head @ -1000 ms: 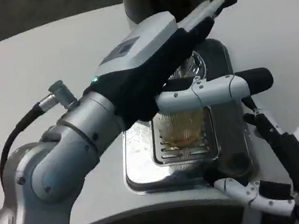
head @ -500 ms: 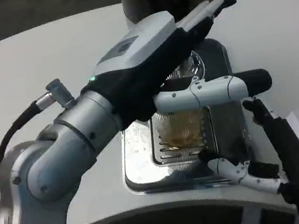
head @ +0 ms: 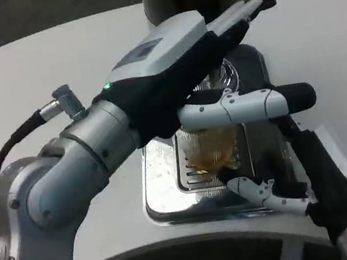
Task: Grasp the cup under the faucet to collect the drink, then remove the cup.
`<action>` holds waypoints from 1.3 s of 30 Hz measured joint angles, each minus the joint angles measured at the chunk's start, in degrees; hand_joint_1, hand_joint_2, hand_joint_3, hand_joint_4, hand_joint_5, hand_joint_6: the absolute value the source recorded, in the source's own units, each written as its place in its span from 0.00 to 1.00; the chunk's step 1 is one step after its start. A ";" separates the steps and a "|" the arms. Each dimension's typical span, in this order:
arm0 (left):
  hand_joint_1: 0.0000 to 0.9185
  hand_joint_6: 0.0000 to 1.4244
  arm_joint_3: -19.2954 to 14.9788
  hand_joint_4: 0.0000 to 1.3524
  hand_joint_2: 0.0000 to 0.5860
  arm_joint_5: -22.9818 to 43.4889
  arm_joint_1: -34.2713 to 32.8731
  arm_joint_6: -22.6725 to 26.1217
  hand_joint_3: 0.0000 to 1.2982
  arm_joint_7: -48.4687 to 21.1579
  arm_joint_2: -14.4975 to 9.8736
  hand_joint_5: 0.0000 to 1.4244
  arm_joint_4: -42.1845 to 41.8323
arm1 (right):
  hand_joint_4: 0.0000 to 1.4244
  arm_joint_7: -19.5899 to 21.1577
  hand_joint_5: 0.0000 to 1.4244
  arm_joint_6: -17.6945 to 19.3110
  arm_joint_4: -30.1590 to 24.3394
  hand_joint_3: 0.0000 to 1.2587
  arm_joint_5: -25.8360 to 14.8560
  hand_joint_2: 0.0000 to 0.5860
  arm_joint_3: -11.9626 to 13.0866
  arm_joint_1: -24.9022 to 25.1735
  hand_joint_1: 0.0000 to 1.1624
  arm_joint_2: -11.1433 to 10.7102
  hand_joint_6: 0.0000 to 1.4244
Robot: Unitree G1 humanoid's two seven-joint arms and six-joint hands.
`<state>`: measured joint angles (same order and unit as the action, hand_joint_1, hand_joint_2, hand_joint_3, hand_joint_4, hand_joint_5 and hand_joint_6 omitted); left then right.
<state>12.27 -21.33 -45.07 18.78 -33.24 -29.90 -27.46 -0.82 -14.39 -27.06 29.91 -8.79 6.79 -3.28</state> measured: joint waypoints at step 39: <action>0.00 0.13 -5.25 0.00 0.02 2.88 1.94 -1.28 0.06 1.12 0.20 0.04 -1.38 | 0.00 1.94 0.04 -0.12 8.04 0.00 -1.80 0.39 -0.46 7.21 0.66 1.05 0.04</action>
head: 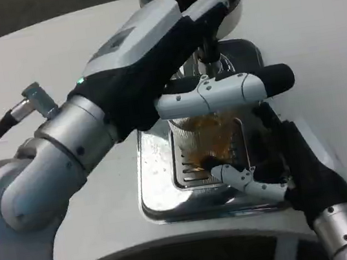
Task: Grasp the cup under the faucet to collect the drink, then remove the cup.
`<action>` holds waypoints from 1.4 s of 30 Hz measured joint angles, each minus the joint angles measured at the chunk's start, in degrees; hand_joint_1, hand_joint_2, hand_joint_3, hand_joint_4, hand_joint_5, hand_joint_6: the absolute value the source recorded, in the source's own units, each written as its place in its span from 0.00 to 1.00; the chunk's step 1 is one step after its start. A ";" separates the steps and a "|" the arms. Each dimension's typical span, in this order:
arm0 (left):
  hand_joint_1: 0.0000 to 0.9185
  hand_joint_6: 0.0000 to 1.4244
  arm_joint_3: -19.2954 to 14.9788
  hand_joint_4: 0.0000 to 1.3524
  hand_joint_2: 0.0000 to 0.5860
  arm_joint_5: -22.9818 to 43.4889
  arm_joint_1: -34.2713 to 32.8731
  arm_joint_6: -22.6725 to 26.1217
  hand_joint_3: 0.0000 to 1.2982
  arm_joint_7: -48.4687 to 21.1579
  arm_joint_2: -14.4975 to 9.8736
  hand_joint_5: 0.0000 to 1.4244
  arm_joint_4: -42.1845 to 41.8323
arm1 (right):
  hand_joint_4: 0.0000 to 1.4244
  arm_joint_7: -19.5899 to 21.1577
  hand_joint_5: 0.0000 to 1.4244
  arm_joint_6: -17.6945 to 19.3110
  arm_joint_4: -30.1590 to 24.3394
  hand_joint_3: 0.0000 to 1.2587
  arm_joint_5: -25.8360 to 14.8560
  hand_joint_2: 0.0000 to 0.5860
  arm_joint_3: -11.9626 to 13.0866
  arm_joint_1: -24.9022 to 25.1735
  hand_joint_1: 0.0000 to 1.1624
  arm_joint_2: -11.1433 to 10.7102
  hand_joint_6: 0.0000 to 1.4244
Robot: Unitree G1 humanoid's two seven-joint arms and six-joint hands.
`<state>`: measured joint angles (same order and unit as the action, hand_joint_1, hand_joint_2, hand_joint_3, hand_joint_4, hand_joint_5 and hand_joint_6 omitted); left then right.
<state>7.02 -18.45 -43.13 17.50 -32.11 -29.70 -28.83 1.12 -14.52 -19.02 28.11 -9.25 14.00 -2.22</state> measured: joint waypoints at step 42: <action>0.00 0.11 -22.47 0.00 0.05 1.51 30.37 -0.63 0.03 4.41 -4.31 0.01 -19.88 | 0.01 0.37 0.05 0.00 0.30 0.00 -1.25 0.41 -0.44 0.49 0.64 -0.15 0.04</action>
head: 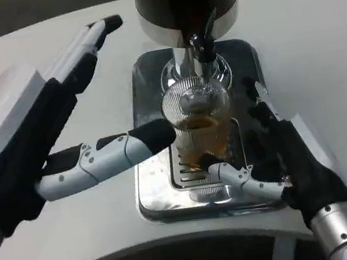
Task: Grasp the cup under the faucet to collect the drink, then remove the cup.
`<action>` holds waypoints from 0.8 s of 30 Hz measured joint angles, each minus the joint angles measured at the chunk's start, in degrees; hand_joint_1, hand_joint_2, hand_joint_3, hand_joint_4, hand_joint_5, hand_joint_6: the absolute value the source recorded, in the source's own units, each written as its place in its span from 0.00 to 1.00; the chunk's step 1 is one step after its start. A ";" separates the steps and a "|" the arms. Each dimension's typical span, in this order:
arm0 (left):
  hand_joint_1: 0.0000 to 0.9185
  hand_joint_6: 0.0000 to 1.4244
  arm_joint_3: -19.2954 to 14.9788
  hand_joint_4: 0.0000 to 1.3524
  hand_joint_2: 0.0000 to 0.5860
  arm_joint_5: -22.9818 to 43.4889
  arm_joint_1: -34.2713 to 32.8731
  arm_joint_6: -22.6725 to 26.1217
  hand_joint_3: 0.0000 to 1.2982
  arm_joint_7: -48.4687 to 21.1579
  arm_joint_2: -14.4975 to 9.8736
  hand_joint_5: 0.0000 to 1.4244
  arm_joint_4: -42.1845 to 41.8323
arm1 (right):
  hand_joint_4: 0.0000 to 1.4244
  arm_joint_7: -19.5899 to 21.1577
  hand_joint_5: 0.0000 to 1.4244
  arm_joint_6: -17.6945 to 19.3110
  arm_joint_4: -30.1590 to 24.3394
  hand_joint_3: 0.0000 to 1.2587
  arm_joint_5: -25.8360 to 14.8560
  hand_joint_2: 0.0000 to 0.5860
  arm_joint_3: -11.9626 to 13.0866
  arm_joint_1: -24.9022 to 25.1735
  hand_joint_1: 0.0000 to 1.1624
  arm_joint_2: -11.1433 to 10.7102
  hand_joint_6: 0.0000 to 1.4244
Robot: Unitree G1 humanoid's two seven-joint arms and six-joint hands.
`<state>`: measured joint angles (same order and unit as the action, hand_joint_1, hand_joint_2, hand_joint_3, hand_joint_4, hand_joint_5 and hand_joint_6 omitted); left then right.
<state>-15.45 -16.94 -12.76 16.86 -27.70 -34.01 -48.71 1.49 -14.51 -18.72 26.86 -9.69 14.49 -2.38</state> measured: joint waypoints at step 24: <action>0.00 0.10 -1.48 0.00 0.05 -4.31 12.03 0.89 0.03 -0.22 -2.26 0.00 0.35 | 0.01 2.49 0.05 2.89 4.41 0.00 -2.65 0.39 -0.10 1.88 0.65 1.86 0.05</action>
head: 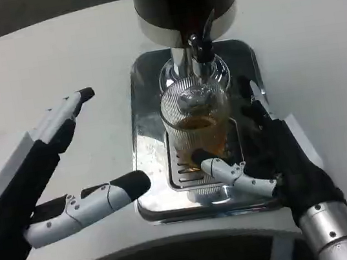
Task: Grasp the cup under the faucet to collect the drink, then remove the cup.
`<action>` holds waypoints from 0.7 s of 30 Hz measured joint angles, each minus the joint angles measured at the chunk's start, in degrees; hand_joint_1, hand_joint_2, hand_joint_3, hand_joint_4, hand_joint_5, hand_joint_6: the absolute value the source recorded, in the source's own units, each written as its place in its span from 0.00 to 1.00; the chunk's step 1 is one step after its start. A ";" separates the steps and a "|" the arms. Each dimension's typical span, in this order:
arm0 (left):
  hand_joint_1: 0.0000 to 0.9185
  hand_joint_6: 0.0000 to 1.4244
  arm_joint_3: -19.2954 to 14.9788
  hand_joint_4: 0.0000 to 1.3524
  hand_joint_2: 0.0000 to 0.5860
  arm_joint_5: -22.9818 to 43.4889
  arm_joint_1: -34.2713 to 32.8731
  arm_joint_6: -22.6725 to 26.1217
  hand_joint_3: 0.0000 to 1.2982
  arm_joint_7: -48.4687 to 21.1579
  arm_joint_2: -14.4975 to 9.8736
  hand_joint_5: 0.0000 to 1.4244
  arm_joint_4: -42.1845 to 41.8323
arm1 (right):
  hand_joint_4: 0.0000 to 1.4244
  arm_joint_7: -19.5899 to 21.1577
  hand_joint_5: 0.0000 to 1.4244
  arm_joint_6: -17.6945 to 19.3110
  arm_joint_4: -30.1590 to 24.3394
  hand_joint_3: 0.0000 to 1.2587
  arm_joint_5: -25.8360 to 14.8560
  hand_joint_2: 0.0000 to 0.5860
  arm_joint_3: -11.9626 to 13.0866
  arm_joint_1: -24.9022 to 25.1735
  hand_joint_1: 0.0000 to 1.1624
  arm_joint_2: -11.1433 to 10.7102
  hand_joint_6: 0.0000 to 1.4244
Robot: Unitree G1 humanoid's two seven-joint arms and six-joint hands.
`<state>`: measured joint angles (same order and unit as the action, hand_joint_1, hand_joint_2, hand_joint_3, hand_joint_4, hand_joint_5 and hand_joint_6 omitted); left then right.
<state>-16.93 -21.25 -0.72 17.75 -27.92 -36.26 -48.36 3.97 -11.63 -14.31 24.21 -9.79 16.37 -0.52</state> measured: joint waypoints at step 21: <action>0.00 0.10 -2.41 0.00 0.04 -0.04 5.24 0.48 0.03 -0.96 -0.02 0.00 -0.85 | 0.02 0.21 0.06 0.57 2.74 0.00 -1.87 0.39 -0.87 3.92 0.65 0.95 0.06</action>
<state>-19.34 -21.29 4.52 18.23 -28.88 -36.28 -49.21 4.19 -11.06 -11.56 22.34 -10.66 20.29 0.44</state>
